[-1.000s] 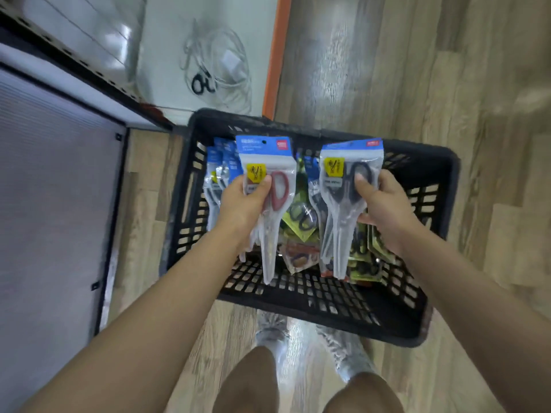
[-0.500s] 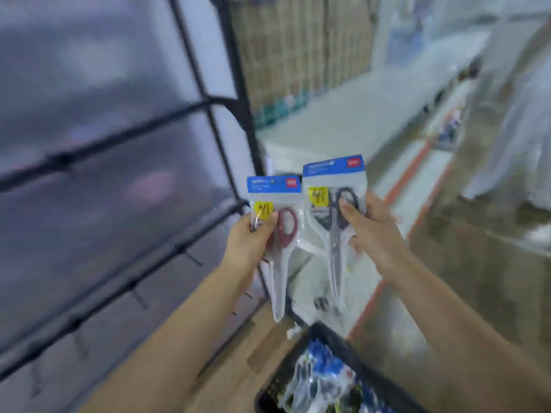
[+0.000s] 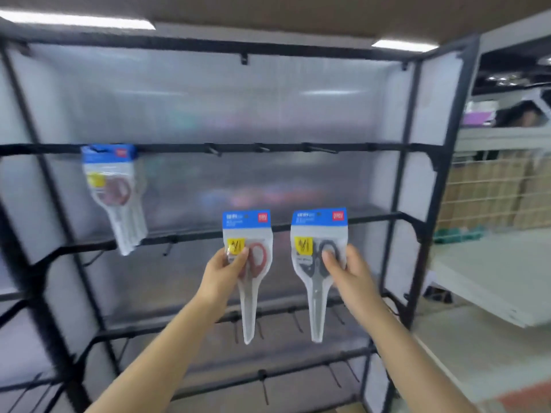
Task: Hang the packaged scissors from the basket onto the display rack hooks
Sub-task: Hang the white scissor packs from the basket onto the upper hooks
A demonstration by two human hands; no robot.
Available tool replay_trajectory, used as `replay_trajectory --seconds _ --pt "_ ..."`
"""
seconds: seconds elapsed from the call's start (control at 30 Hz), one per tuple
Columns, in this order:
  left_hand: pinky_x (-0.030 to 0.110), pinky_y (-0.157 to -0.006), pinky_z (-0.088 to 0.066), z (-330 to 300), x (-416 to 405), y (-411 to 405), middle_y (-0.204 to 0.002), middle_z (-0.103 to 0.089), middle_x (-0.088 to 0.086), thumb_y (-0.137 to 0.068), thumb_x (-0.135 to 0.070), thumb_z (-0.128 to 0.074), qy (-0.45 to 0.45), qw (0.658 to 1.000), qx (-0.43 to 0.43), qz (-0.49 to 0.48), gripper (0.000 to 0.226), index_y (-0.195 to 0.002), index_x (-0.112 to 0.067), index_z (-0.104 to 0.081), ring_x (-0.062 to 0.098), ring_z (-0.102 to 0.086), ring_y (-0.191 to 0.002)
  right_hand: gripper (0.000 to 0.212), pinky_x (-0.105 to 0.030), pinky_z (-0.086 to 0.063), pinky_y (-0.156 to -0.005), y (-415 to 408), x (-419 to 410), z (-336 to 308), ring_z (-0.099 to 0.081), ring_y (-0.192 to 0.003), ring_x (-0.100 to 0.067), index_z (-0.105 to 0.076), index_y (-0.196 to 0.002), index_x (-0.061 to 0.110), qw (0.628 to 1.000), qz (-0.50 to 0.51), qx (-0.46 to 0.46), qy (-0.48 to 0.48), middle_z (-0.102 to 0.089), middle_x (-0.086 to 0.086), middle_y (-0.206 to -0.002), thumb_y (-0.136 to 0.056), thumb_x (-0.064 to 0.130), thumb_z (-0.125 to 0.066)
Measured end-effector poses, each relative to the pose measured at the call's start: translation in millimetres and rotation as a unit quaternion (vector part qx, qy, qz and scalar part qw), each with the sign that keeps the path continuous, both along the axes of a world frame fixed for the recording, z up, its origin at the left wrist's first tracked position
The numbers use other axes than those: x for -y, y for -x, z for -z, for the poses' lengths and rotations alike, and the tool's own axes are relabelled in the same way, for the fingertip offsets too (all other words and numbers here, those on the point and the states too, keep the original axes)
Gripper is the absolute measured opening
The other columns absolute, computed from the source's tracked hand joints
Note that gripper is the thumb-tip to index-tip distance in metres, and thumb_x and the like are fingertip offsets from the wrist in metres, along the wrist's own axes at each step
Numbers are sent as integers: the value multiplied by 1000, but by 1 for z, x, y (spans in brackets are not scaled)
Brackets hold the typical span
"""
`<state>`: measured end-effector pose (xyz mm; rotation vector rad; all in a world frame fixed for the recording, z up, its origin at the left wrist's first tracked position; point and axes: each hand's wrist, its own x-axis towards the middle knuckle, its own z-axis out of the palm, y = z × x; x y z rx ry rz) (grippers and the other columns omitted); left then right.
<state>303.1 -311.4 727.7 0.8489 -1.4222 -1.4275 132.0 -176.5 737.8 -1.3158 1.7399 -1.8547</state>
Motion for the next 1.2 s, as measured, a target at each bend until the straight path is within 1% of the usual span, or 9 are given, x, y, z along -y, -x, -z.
replay_trajectory --seconds 0.13,0.23,0.4,0.47,0.57,0.67,0.8,0.93,1.2 --pt "47 -89 -52 32 7 -63 -97 -70 11 -92 -21 -59 -46 999 13 -22 11 -96 -12 -63 28 -65 -92 12 -7 -38 -55 -52 30 30 -49 -60 8 -53 -86 12 996 -67 16 -50 -50 7 -73 -94 21 -53" --pt "48 -89 -51 39 23 -105 -99 -69 15 -91 -20 -59 -65 997 5 -52 10 -94 -10 -62 29 -65 -90 11 -7 -41 -56 -85 59 38 -56 -73 -3 -56 -91 12 991 -104 31 -73 -58 3 -80 -94 22 -54" --pt "36 -70 -54 6 61 -159 -94 -70 12 -91 -23 -59 -28 996 -27 -76 18 -100 -8 -62 25 -66 -84 16 -17 -47 -68 -133 111 11 -61 -86 -11 -58 -100 12 988 -138 37 -57 -65 3 -91 -93 26 -55" --pt "32 -69 -53 -16 75 -175 -93 -71 10 -92 -21 -58 -5 996 -50 -69 16 -100 -8 -62 23 -67 -83 16 -21 -46 -70 -150 131 -7 -62 -88 -11 -59 -100 14 988 -144 30 -38 -64 6 -89 -93 28 -55" --pt "35 -76 -53 -44 98 -196 -96 -71 9 -87 -24 -60 30 995 -67 -63 19 -101 -10 -62 25 -68 -90 18 -16 -45 -66 -173 157 -33 -61 -84 -6 -57 -102 14 989 -148 10 -11 -61 6 -90 -94 30 -52" --pt "42 -88 -51 -66 117 -211 -101 -71 10 -76 -34 -64 65 994 -66 -56 33 -102 -13 -62 29 -65 -99 14 -10 -44 -60 -192 183 -62 -58 -76 -3 -55 -98 15 991 -126 -20 30 -60 5 -88 -95 29 -51" --pt "39 -76 -53 -85 141 -223 -88 -70 6 -90 -24 -57 96 992 -68 -40 8 -89 -16 -60 25 -66 -86 28 -28 -42 -65 -207 215 -96 -54 -81 -21 -50 -103 4 994 -60 -70 64 -57 -12 -94 -97 31 -47" --pt "40 -72 -52 -87 161 -229 -96 -69 10 -92 -23 -55 107 992 -70 -15 16 -101 -12 -61 28 -64 -88 25 -31 -41 -66 -211 235 -115 -56 -86 -25 -48 -105 7 993 -27 -77 82 -58 -14 -98 -98 31 -45" --pt "46 -86 -50 -91 180 -218 -93 -69 7 -93 -22 -56 87 993 -81 -20 8 -90 -17 -61 27 -63 -92 19 -43 -50 -79 -202 256 -108 -60 -98 -32 -49 -106 12 996 -17 -58 68 -61 -14 -106 -97 28 -47"
